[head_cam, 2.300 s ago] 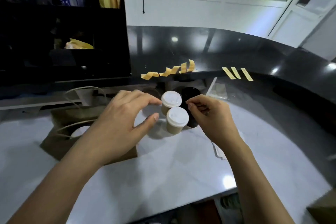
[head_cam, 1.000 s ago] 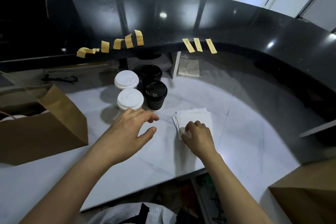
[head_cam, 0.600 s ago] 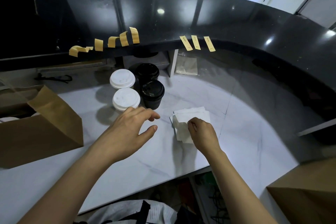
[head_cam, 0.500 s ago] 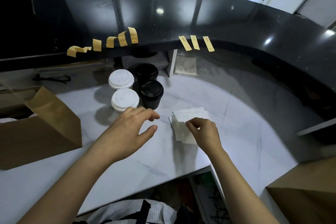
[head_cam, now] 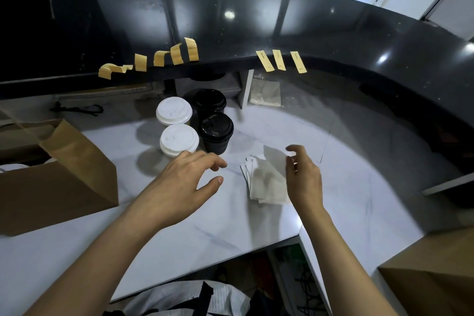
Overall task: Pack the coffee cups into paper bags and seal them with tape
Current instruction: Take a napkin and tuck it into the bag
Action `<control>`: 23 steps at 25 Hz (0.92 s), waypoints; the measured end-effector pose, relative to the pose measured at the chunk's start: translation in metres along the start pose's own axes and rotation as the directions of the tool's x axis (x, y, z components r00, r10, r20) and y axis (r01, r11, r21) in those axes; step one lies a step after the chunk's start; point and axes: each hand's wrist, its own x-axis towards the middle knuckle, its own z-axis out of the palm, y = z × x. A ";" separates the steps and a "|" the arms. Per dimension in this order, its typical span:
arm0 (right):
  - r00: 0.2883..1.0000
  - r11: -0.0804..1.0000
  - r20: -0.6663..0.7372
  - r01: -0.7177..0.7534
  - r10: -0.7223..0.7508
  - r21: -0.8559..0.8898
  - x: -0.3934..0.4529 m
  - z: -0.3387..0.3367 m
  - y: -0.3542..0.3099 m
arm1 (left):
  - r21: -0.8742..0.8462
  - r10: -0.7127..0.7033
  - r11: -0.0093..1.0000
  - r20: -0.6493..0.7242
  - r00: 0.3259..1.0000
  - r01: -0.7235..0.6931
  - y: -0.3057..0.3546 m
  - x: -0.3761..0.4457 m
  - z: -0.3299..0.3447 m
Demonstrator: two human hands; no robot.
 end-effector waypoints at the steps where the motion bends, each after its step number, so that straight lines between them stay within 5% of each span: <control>1: 0.997 0.998 -0.064 0.044 -0.047 -0.051 0.002 -0.003 0.002 | -0.002 0.002 1.000 -0.002 1.000 -0.002 -0.001 -0.001 0.000; 5: 0.945 0.934 -0.159 0.237 -0.285 -0.266 0.007 -0.009 -0.001 | -0.003 -0.004 1.000 -0.005 1.000 0.004 -0.003 -0.003 0.002; 8: 0.914 0.821 0.049 0.384 -0.403 -0.423 -0.009 0.018 -0.006 | -0.012 0.001 1.000 -0.005 1.000 -0.001 -0.003 -0.004 0.003; 11: 0.899 0.761 0.282 0.434 -0.335 -0.482 -0.032 0.046 0.001 | -0.008 -0.006 1.000 -0.015 1.000 0.006 -0.004 -0.006 0.000; 14: 0.906 0.791 0.342 0.393 -0.247 -0.468 -0.043 0.050 0.006 | -0.002 -0.023 1.000 -0.024 0.999 0.023 -0.006 -0.008 -0.001; 23: 0.960 0.871 0.207 0.259 -0.186 -0.418 -0.030 0.040 0.002 | -0.008 -0.026 1.000 -0.021 0.999 0.026 -0.005 -0.012 -0.003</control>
